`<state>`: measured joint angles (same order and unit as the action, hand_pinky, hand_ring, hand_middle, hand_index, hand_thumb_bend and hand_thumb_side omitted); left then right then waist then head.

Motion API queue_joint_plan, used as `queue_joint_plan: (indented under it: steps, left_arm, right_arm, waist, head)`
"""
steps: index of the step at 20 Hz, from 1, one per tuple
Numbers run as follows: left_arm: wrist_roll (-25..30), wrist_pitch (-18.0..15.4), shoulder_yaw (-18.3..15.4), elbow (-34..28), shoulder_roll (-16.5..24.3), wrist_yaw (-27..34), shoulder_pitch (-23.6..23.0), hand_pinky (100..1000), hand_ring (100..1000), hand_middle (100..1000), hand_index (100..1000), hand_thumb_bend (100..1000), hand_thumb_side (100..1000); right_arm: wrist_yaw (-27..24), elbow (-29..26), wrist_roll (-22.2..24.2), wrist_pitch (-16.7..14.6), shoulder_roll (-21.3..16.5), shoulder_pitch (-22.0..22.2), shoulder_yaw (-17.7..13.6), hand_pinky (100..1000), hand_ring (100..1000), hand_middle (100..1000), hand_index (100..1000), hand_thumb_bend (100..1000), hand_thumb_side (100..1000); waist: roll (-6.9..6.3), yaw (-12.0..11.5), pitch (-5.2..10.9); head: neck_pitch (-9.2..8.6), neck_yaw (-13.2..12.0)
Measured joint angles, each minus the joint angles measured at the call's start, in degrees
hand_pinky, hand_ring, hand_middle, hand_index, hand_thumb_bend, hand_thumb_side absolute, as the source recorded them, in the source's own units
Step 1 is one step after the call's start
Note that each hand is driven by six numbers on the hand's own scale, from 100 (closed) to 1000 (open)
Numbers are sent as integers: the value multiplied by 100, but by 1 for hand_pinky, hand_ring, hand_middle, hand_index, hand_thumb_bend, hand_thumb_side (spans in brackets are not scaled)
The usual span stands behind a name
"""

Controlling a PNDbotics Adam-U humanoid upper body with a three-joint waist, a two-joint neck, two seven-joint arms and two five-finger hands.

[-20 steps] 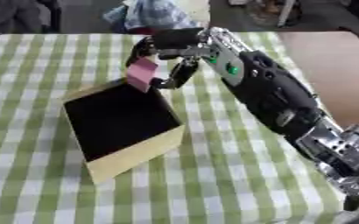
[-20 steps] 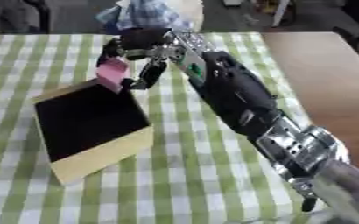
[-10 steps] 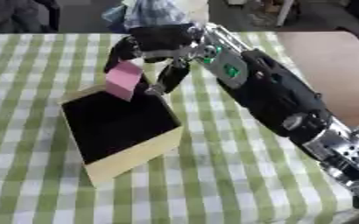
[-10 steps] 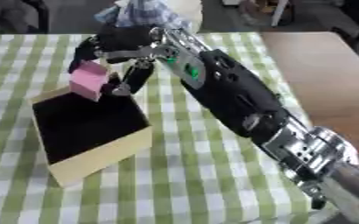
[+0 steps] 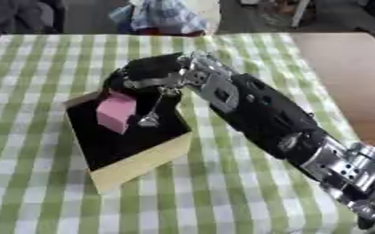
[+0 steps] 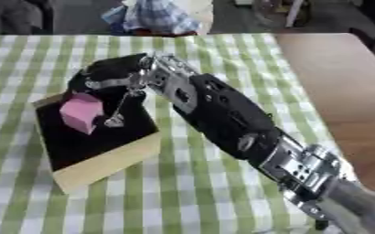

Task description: Pick up objects on the table and place them in the box.

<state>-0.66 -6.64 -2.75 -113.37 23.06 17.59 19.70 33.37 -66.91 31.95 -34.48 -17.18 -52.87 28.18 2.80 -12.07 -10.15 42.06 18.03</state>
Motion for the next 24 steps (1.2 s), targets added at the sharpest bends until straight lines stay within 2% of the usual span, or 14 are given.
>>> queue_joint_plan:
  steps: [2, 5, 7, 8, 9, 10, 12, 17, 24]
  left_arm:
    - [1, 1, 0, 0, 0, 0, 1, 900, 754, 832, 809, 257, 893]
    - [1, 1, 0, 0, -1, 0, 1, 900, 754, 832, 809, 257, 893]
    - [1, 1, 0, 0, -1, 0, 1, 900, 754, 832, 809, 257, 893]
    - [1, 1, 0, 0, -1, 0, 1, 900, 754, 832, 809, 257, 893]
    - [1, 1, 0, 0, -1, 0, 1, 900, 754, 832, 808, 257, 893]
    - [1, 1, 0, 0, -1, 0, 1, 900, 754, 832, 808, 258, 892]
    - [1, 1, 0, 0, -1, 0, 1, 900, 754, 832, 808, 258, 893]
    - [1, 1, 0, 0, -1, 0, 1, 900, 754, 831, 808, 257, 892]
    - [1, 1, 0, 0, -1, 0, 1, 900, 748, 825, 808, 258, 891]
  right_arm:
    - [73, 98, -18, -18, 74, 27, 10, 742, 781, 620, 819, 100, 293]
    - [184, 187, -76, -76, 134, 49, 11, 750, 795, 718, 888, 100, 395]
    - [257, 197, -125, -125, 137, 49, 9, 754, 800, 749, 911, 134, 435]
    - [299, 197, -150, -150, 137, 49, 8, 759, 808, 784, 932, 186, 488]
    - [337, 197, -175, -176, 136, 47, 7, 761, 809, 793, 937, 200, 499]
    - [376, 197, -201, -201, 136, 47, 6, 768, 818, 833, 954, 273, 538]
    - [452, 195, -252, -253, 131, 46, 3, 775, 826, 865, 967, 322, 567]
    - [666, 189, -372, -372, 99, 44, -13, 783, 837, 893, 978, 355, 590]
    - [828, 180, -495, -495, 20, 43, -60, 784, 837, 891, 979, 363, 571]
  waist:
    - [-4, 2, -11]
    - [-5, 2, -12]
    - [-5, 3, -12]
    - [-6, 3, -12]
    - [-6, 3, -12]
    - [-6, 4, -12]
    - [-5, 9, -12]
    - [0, 24, -12]
    - [7, 26, -11]
  head:
    - [0, 3]
    - [0, 4]
    - [0, 4]
    - [0, 4]
    - [0, 4]
    - [0, 4]
    - [0, 4]
    - [0, 3]
    - [0, -3]
